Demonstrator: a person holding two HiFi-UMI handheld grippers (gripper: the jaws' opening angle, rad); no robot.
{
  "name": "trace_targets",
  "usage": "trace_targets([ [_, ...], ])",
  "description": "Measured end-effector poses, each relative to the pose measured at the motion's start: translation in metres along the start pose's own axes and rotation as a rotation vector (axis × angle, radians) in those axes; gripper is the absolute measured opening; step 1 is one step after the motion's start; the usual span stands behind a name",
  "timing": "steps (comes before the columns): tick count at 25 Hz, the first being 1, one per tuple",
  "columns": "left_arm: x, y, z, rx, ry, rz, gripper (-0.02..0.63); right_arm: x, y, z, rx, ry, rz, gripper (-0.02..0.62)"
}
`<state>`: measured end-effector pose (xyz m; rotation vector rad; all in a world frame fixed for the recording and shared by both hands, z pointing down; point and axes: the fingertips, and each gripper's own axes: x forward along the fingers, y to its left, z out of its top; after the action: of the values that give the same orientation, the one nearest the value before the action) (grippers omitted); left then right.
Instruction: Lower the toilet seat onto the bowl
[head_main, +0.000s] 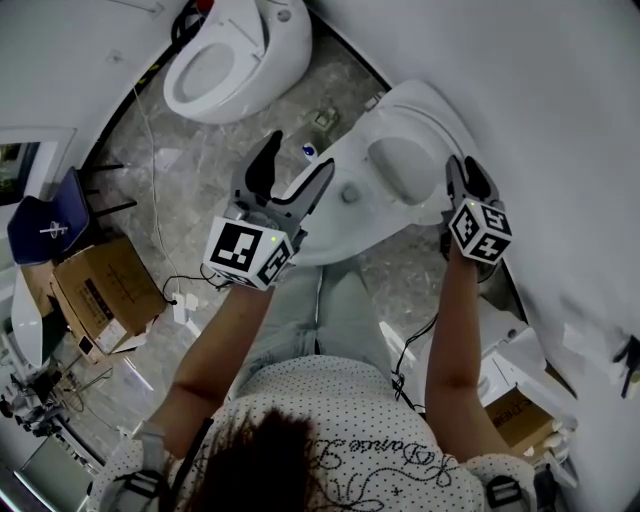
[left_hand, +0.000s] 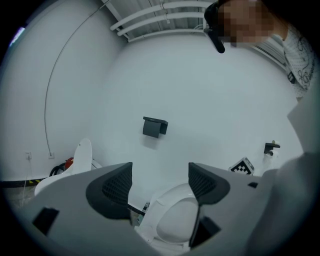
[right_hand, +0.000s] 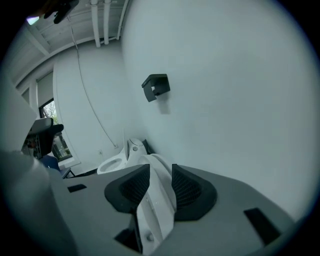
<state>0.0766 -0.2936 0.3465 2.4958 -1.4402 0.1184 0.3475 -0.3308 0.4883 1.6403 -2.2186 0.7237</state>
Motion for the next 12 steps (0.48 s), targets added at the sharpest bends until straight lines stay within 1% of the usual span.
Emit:
trace_targets([
  [2, -0.002, 0.001, -0.001, 0.001, 0.002, 0.007, 0.334, 0.002, -0.006, -0.003, -0.001, 0.009, -0.011, 0.115],
  [5, -0.006, 0.001, -0.001, 0.002, -0.001, 0.019, 0.333, 0.002, -0.009, -0.005, -0.006, 0.023, 0.000, 0.120],
  [9, -0.012, 0.004, -0.001, 0.001, -0.007, 0.036, 0.331, 0.003, -0.006, -0.008, -0.030, 0.068, 0.013, 0.109],
  [12, -0.016, 0.006, 0.001, -0.004, -0.012, 0.049, 0.331, 0.003, -0.003, -0.007, -0.001, 0.095, 0.042, 0.109],
])
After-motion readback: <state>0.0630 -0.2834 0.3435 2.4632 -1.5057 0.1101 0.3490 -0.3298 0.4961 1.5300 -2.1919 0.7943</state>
